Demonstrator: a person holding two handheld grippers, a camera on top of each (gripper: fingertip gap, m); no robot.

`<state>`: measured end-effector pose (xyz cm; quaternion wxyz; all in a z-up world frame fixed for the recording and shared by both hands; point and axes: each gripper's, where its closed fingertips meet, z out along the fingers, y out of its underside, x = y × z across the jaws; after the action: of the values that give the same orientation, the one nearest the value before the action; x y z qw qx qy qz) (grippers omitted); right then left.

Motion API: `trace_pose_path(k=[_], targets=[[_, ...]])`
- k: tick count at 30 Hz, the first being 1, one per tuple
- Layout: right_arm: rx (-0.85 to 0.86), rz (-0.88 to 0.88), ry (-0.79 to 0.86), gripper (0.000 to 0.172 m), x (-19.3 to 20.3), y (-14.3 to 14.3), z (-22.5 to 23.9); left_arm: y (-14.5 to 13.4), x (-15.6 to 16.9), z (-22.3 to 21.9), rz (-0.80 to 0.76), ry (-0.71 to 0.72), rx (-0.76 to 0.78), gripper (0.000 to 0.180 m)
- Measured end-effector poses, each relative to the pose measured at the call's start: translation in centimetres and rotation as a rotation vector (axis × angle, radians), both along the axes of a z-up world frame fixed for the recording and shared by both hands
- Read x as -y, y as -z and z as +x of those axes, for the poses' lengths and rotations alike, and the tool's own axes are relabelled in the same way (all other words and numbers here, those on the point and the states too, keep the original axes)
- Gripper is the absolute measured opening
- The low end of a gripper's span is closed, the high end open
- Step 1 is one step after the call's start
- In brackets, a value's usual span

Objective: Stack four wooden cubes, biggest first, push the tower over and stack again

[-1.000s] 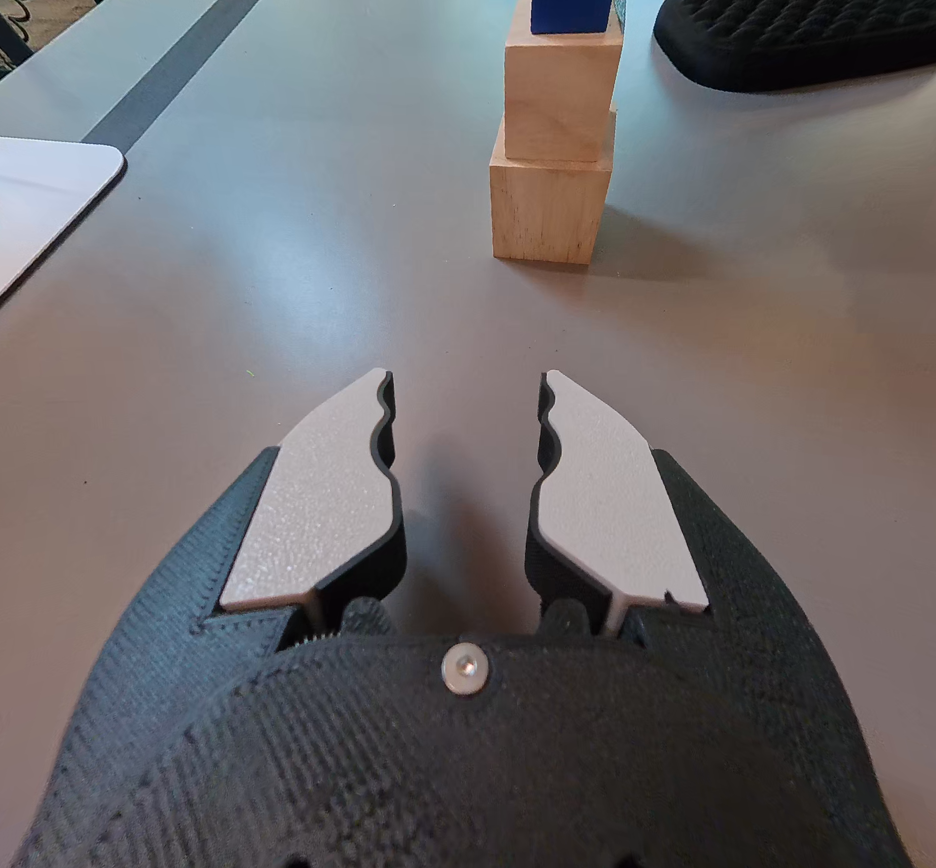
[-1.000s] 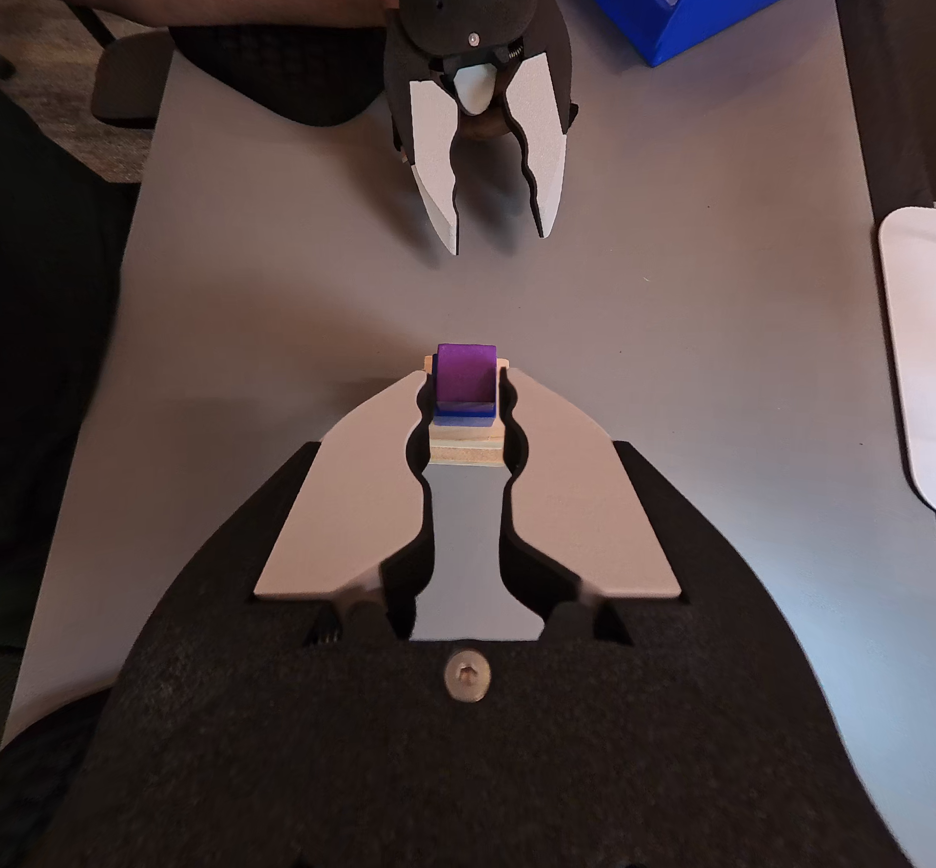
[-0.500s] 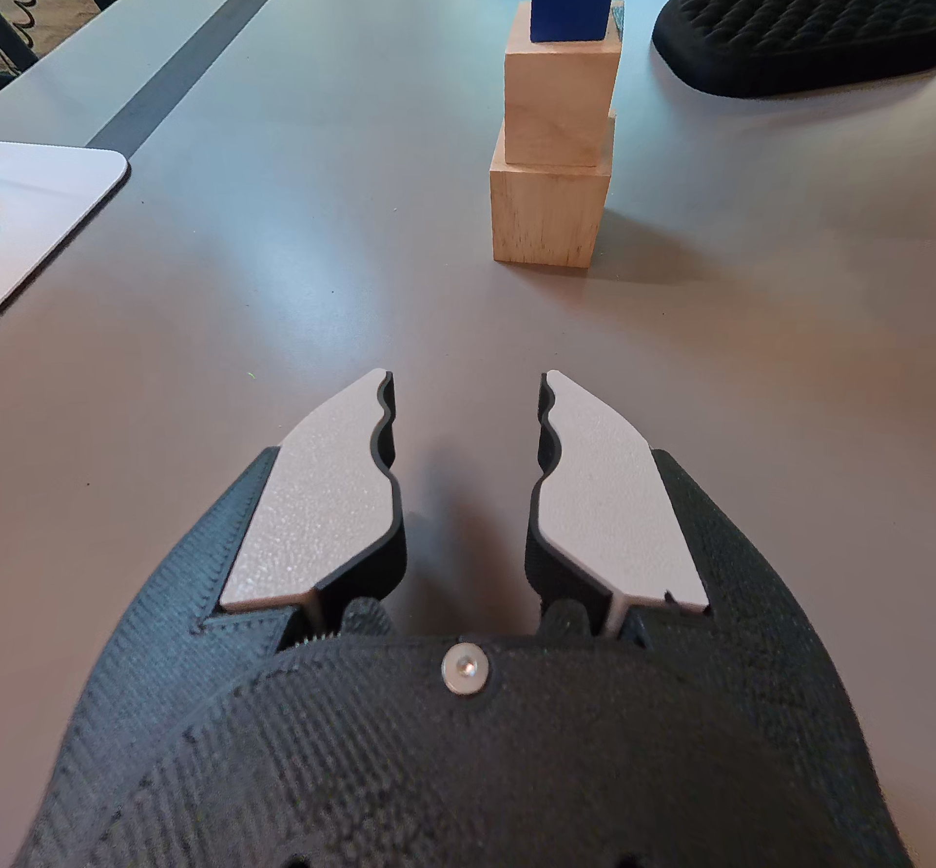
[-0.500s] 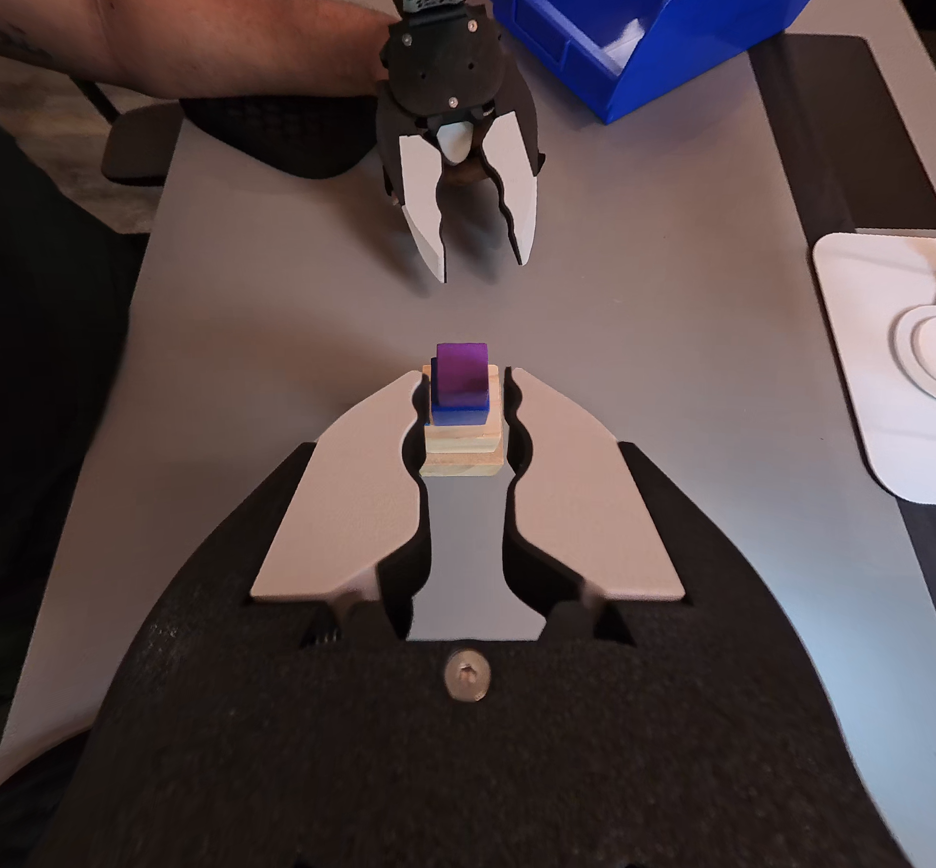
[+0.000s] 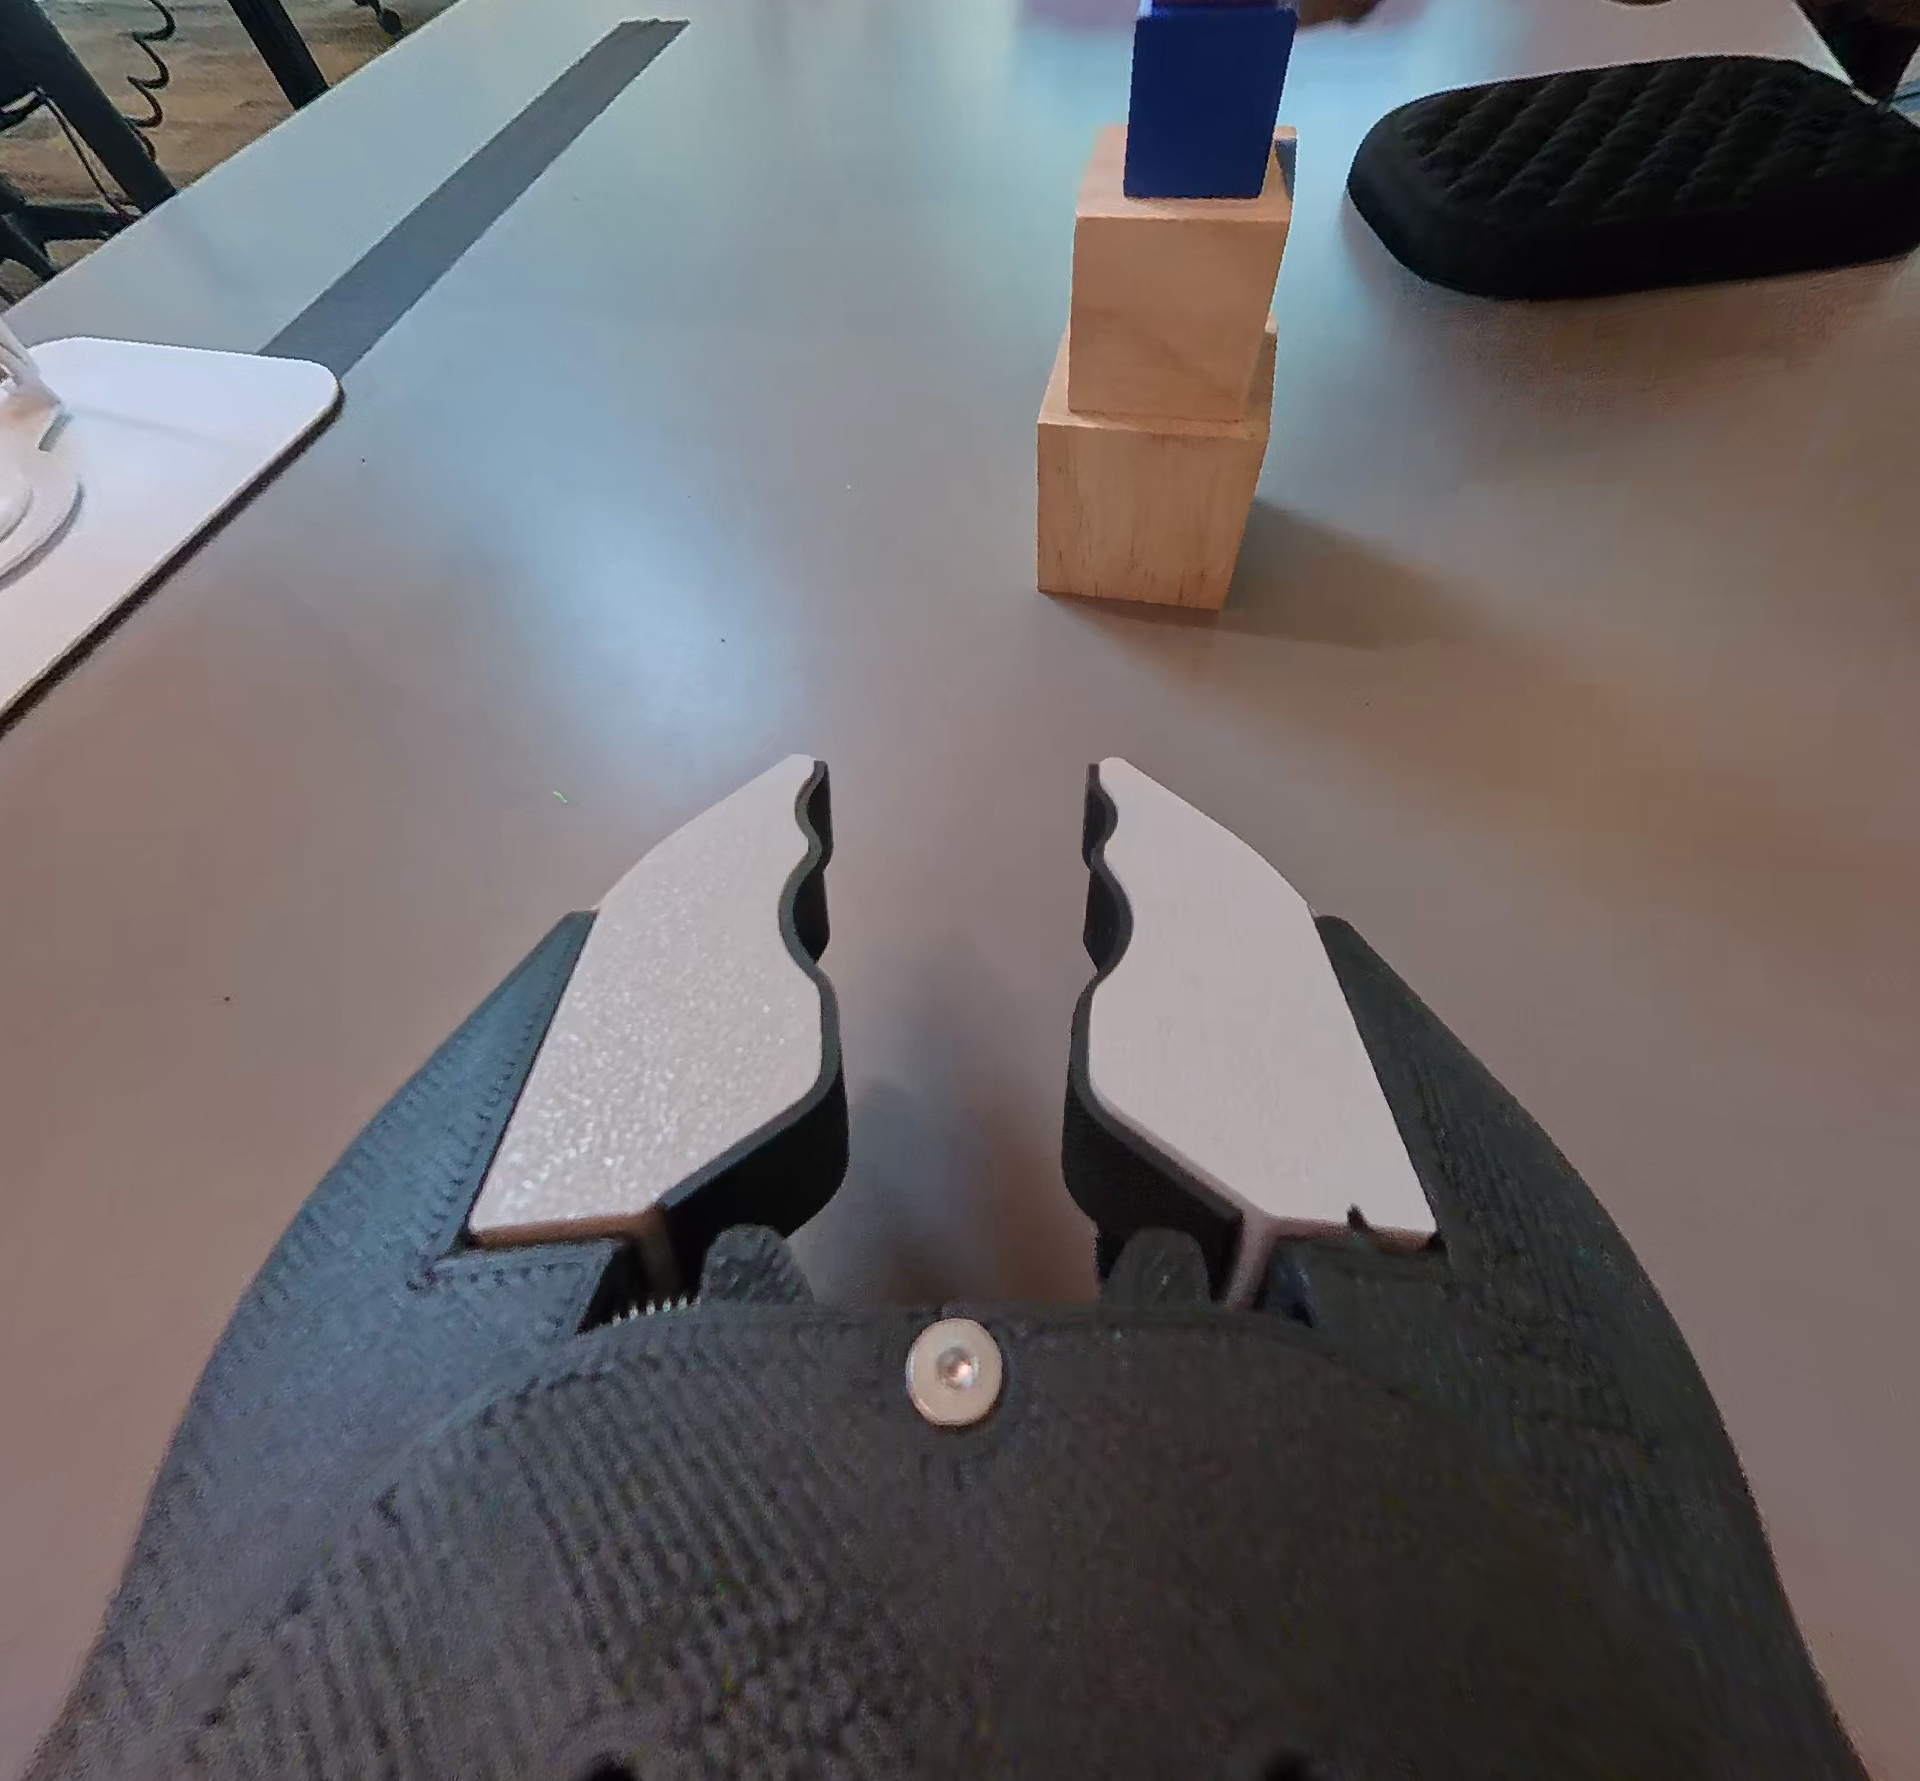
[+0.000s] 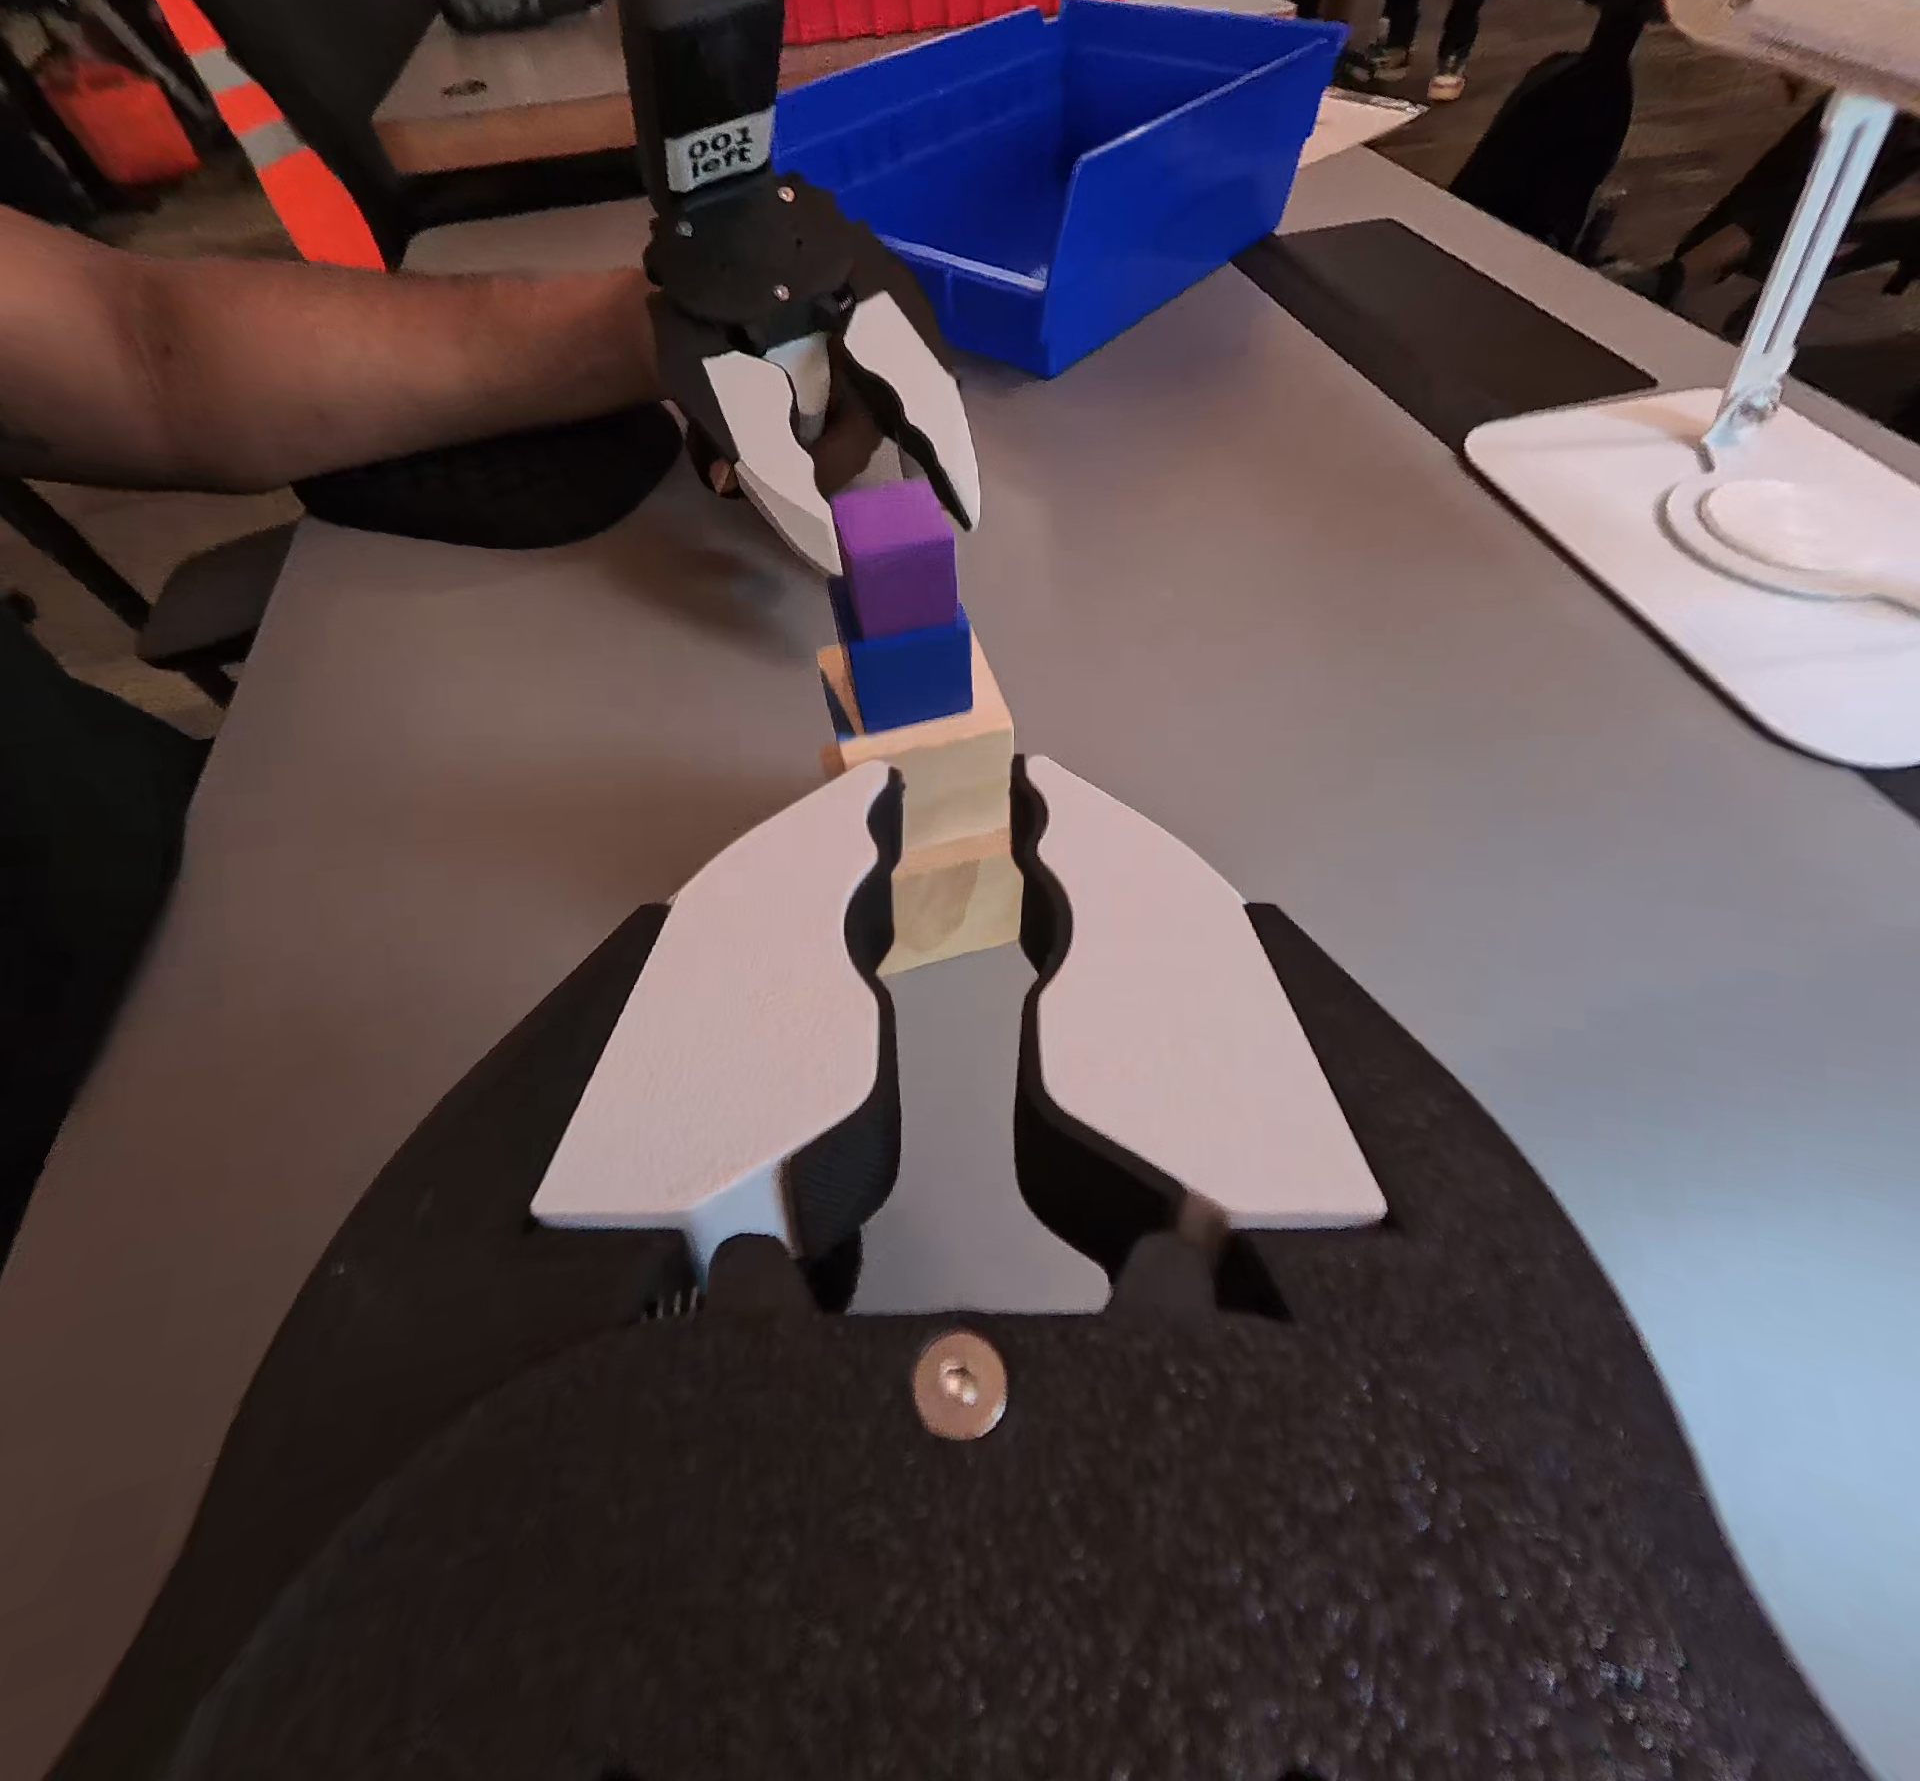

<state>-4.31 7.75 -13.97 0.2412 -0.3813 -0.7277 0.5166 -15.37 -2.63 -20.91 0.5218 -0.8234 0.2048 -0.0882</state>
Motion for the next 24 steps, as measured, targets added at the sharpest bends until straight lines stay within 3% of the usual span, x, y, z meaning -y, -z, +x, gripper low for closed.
trace_pose_path(k=[8,17,24], targets=[[0.006,-0.048,0.131,0.002,-1.7,4.2,-0.1,-0.7,-0.4,0.1,0.043,-0.014,0.05,0.044],[-0.003,-0.048,0.08,0.0,-0.4,4.9,0.3,-1.2,-0.5,1.5,0.053,0.033,0.061,0.044],[-0.011,-0.077,-0.061,0.0,2.0,4.4,1.9,-1.0,-0.5,1.0,0.044,0.01,0.051,0.044]])
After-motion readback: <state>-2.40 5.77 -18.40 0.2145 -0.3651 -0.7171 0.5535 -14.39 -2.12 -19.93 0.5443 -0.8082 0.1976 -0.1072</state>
